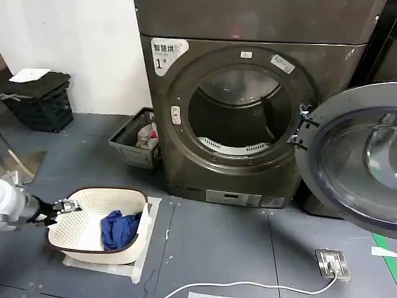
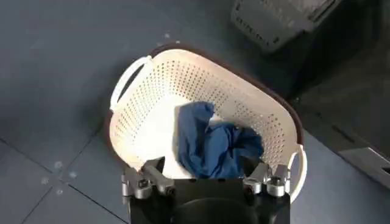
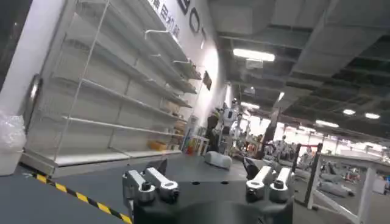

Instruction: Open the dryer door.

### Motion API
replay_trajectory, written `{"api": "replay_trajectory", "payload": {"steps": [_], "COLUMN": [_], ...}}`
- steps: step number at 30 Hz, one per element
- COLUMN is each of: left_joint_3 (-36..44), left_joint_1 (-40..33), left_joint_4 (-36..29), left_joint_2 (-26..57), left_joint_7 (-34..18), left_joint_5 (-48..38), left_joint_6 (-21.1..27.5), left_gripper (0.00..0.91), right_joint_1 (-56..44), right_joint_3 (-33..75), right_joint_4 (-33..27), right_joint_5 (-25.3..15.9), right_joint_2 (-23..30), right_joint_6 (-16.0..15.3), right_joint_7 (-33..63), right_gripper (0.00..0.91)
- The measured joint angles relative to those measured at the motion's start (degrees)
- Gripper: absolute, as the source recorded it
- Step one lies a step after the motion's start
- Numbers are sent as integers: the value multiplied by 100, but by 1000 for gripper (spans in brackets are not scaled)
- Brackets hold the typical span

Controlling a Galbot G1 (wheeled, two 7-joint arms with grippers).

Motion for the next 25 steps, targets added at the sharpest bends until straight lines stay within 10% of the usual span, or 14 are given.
{"api": "replay_trajectory", "payload": {"steps": [25], "left_joint_3": [139], "left_joint_1": [-120], "left_joint_4": [59], "left_joint_2": [15], "left_joint_7": [12], "left_joint_5": [-23], "left_joint_6": [0], "left_gripper": [907], "right_joint_1": [-1], "right_joint_3": [18], "right_joint_4": [-23], "right_joint_5": [-85], "right_joint_2": [50], "right_joint_6": [142], "right_joint_7": [-111], "right_gripper": [907]}}
